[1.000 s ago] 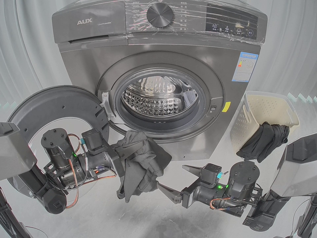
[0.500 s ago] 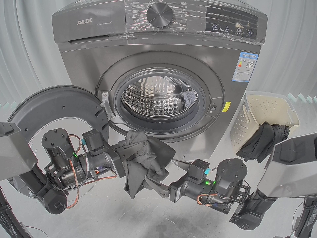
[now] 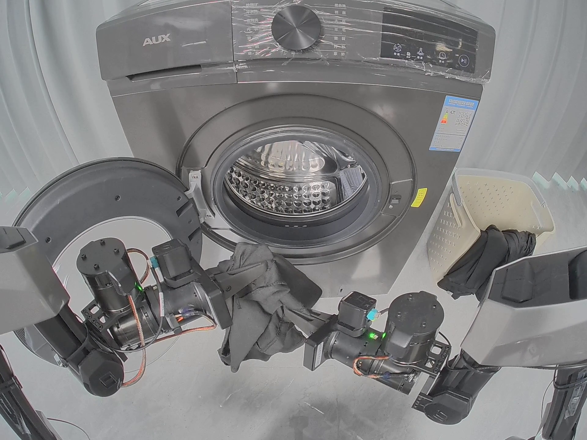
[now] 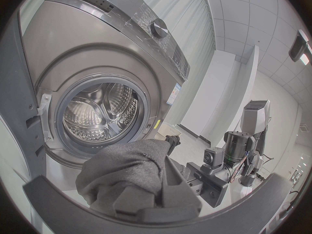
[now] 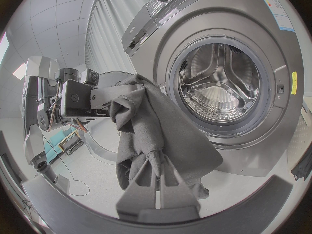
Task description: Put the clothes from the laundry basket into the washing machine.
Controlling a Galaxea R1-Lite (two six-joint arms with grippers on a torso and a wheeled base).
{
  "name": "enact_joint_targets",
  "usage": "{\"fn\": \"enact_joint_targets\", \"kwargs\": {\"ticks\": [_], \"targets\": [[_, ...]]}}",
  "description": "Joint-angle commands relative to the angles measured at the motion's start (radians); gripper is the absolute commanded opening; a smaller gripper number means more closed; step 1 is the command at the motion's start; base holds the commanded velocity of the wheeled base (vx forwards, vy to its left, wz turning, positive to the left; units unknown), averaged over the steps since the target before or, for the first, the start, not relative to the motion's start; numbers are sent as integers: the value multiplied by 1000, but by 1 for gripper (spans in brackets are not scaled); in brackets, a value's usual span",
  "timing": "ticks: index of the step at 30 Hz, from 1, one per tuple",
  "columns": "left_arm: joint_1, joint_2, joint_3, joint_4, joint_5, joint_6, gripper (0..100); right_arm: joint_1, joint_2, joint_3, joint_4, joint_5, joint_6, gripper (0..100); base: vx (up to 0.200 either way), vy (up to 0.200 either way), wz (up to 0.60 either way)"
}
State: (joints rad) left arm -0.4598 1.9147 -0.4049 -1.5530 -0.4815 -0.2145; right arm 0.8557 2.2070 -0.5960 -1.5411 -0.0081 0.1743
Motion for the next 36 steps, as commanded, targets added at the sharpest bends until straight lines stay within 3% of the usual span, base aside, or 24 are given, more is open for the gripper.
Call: {"fn": "enact_joint_targets", "kwargs": {"ticks": [1,10,11,13,14,16,36], "targets": [[0,4,0,-1,0,0,0,6,-6,-1,-1,0,1,0,0,0,0],[15,6,3,1,-6,-14,0,8,-67,27,-1,-27,2,0,0,0,0],[24,7,0,1,-6,-19,100,6,-75,33,-1,-27,2,0,0,0,0],[30,9,-3,1,-5,-23,100,3,-90,42,-1,-29,1,0,0,0,0],[39,23,-6,1,-3,-43,100,-6,-113,59,1,-29,1,0,0,0,0],[49,30,-6,1,-2,-54,100,-14,-135,70,1,-30,-1,0,0,0,0],[64,90,-2,-1,0,-43,100,-67,-213,19,9,-30,-2,0,0,0,0]]}}
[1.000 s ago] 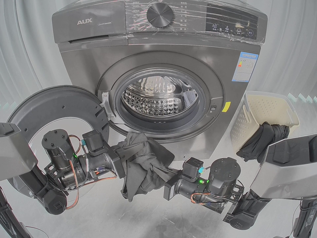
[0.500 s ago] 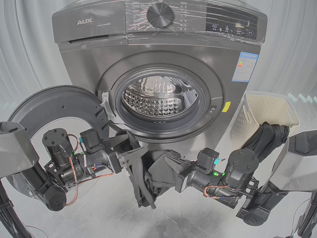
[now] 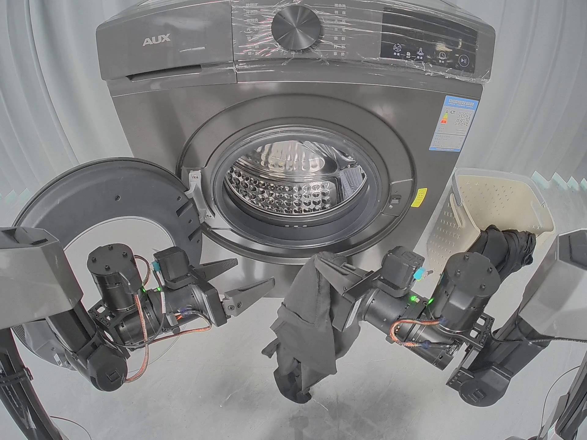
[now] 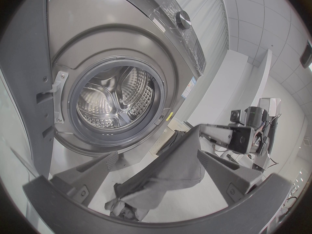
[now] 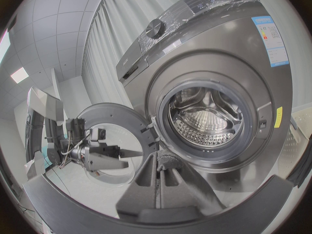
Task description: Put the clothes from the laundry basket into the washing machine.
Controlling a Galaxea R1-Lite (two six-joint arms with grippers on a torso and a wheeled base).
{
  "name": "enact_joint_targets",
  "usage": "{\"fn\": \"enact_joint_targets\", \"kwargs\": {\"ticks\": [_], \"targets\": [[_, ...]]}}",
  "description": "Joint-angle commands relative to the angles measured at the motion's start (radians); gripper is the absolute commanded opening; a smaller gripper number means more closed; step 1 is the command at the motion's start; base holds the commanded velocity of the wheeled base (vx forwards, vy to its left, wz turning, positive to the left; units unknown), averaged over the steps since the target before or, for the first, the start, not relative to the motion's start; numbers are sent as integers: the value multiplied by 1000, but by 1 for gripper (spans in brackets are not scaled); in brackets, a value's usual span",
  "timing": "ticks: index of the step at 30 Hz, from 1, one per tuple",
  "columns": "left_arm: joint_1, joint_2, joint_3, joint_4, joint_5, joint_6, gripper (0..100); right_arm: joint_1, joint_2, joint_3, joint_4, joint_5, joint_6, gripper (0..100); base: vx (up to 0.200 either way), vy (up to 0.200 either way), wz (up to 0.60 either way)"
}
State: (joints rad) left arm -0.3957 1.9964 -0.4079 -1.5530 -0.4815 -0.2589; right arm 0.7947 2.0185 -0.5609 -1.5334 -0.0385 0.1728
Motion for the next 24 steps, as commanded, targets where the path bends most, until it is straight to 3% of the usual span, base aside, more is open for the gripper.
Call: {"fn": "enact_joint_targets", "kwargs": {"ticks": [1,6,18,24], "targets": [[0,10,3,-1,0,1,100,-8,-32,-28,2,0,-4,0,0,0,0],[0,10,11,-1,0,6,100,-6,-60,-65,6,-6,-6,0,0,0,0],[-5,13,34,1,-2,9,100,8,-164,-146,64,-98,5,0,0,0,0],[0,56,38,-1,-2,58,100,9,-187,-157,65,-96,5,0,0,0,0]]}}
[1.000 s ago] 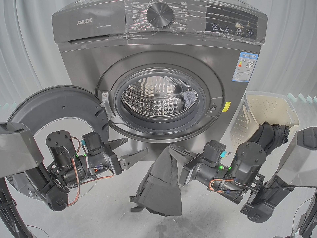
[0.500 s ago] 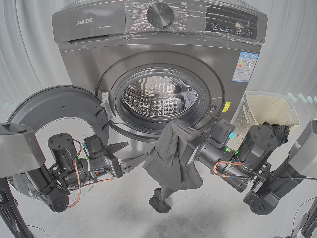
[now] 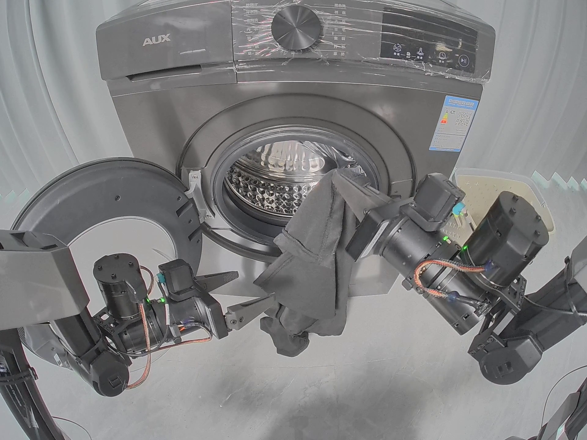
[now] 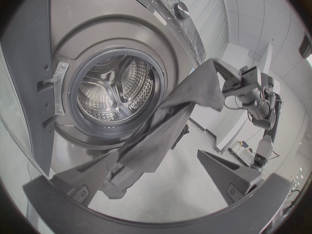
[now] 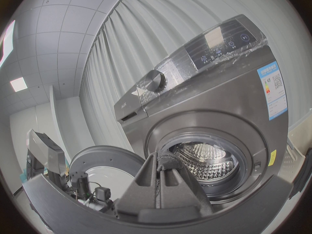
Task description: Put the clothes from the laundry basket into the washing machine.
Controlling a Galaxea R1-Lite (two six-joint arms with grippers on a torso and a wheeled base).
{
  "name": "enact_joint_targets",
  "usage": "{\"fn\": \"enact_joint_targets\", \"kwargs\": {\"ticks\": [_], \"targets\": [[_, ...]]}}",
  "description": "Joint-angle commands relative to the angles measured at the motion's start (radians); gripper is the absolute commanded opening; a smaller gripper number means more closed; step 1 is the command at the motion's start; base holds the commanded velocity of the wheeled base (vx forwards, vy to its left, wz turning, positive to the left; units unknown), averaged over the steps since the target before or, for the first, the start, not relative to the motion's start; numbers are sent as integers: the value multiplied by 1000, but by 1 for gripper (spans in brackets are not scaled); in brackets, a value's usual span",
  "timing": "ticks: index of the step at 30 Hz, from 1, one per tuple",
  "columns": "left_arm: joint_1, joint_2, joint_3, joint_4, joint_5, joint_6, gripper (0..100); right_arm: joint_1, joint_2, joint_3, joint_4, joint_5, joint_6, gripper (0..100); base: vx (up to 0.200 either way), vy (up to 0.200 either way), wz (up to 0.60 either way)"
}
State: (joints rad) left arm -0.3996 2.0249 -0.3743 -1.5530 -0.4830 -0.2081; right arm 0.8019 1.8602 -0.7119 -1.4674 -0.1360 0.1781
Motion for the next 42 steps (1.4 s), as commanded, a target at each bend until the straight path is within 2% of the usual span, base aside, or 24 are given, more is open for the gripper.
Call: {"fn": "enact_joint_targets", "kwargs": {"ticks": [1,2,8,16,19,24,27,31,42], "targets": [[5,49,9,-1,0,33,100,5,-35,2,-2,1,0,0,0,0,0],[10,64,14,-1,0,45,100,5,-39,5,-4,1,1,0,0,0,0],[25,140,-69,-1,-2,64,100,5,-47,22,-16,1,1,0,0,0,0],[19,232,-180,-1,-3,65,100,28,-47,37,-19,4,1,0,0,0,0],[15,248,-209,-1,-2,56,100,34,-47,40,-24,4,1,0,0,0,0],[4,270,-206,-1,-32,49,100,36,-47,42,-31,6,0,0,0,0,0],[-1,276,-203,-1,-86,49,100,36,-46,43,-31,6,0,0,0,0,0],[-12,282,-204,-1,-129,55,100,40,-46,42,-31,6,0,0,0,0,0],[-44,339,-295,-1,-131,59,100,51,-35,40,-33,4,1,0,0,0,0]]}}
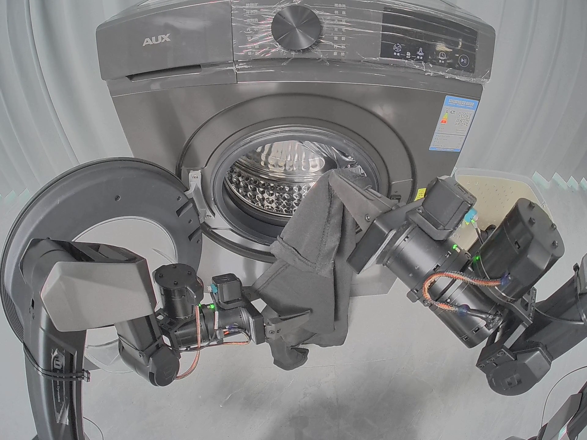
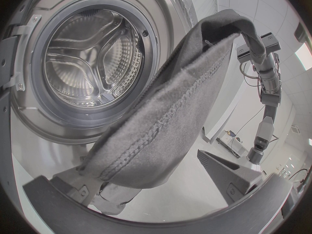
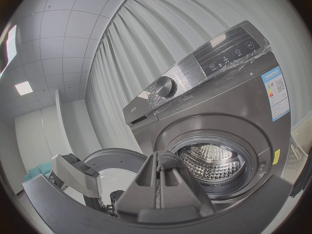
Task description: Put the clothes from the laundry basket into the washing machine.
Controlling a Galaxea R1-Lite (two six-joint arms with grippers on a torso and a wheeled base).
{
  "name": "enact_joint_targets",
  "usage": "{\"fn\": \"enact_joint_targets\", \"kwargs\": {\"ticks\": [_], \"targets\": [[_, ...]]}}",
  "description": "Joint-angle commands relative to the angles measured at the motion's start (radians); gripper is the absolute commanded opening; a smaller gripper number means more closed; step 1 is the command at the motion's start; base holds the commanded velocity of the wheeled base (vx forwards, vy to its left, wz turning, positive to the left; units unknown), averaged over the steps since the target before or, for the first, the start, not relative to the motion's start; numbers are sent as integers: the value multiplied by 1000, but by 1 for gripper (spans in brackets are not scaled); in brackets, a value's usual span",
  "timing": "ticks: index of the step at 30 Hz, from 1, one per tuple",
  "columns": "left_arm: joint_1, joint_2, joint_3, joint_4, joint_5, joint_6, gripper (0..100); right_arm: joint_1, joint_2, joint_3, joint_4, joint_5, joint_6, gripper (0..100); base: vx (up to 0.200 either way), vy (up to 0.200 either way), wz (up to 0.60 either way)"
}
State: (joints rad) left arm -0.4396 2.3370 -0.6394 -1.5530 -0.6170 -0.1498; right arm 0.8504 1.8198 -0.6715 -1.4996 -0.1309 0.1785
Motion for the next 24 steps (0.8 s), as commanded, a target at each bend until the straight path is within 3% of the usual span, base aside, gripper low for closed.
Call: {"fn": "enact_joint_targets", "kwargs": {"ticks": [1,7,8,18,24], "targets": [[-4,31,-42,-2,8,1,100,2,6,1,-1,-1,1,0,0,0,0],[-2,30,-40,-2,16,3,100,1,12,1,-1,-4,1,0,0,0,0],[-2,28,-42,-2,16,3,0,1,13,1,-2,-6,1,0,0,0,0],[-33,2,-40,-2,42,4,0,-8,23,3,-1,-7,4,0,0,0,0],[-41,-107,50,-2,45,19,0,-47,24,-5,7,-24,13,0,0,0,0]]}}
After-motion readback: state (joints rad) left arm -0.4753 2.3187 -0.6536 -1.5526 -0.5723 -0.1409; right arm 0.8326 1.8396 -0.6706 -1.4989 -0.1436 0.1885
